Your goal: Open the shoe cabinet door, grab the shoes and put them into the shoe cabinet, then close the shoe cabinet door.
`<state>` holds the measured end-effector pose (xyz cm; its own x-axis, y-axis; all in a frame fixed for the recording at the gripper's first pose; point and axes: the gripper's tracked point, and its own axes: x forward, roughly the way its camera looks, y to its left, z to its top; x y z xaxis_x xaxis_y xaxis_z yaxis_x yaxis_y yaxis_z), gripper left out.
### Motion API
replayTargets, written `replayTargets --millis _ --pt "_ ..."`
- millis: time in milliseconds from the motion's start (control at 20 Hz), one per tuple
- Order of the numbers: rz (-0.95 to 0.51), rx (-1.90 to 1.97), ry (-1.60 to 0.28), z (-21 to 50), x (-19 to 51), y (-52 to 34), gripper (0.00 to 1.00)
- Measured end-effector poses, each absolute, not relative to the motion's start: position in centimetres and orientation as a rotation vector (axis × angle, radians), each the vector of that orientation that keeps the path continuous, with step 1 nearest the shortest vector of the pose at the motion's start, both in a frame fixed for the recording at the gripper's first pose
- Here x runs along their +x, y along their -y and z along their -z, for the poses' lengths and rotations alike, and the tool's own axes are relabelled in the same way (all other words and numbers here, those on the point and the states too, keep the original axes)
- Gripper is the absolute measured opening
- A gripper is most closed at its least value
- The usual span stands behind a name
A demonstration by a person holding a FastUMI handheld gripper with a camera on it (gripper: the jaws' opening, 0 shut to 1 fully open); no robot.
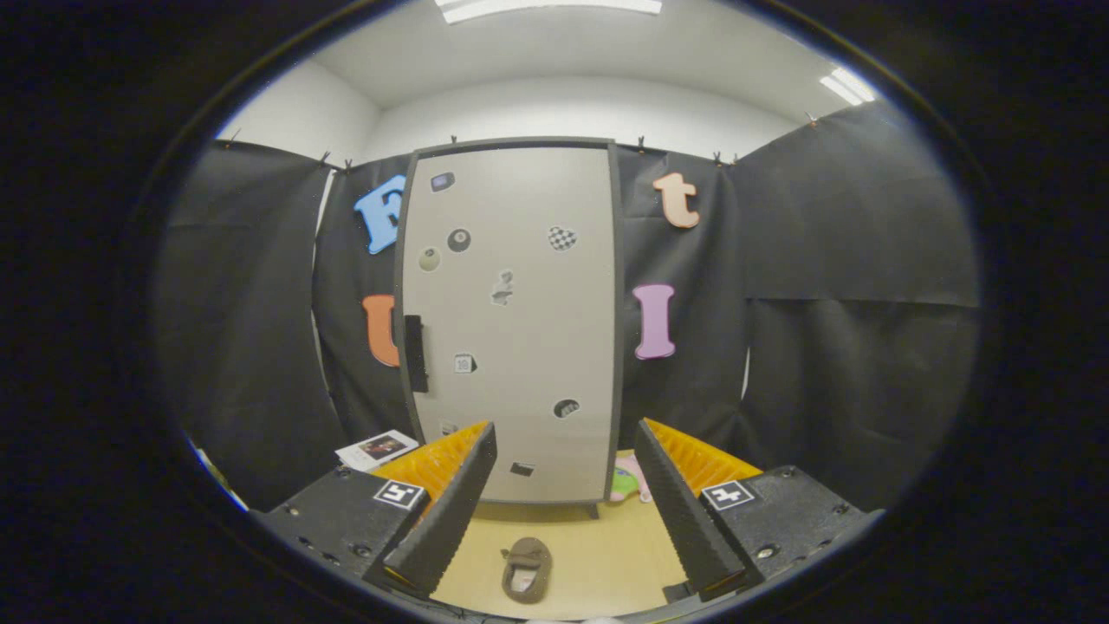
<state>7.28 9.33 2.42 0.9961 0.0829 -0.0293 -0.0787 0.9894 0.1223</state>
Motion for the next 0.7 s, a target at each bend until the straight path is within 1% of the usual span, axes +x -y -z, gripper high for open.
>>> replayTargets --millis 350,700 --pt "-0.225 0.097 -0.038 -3.7 16.0 -21.0 1.0" --pt "-0.3 0.093 -0.045 -4.4 24.6 -29.2 1.0"
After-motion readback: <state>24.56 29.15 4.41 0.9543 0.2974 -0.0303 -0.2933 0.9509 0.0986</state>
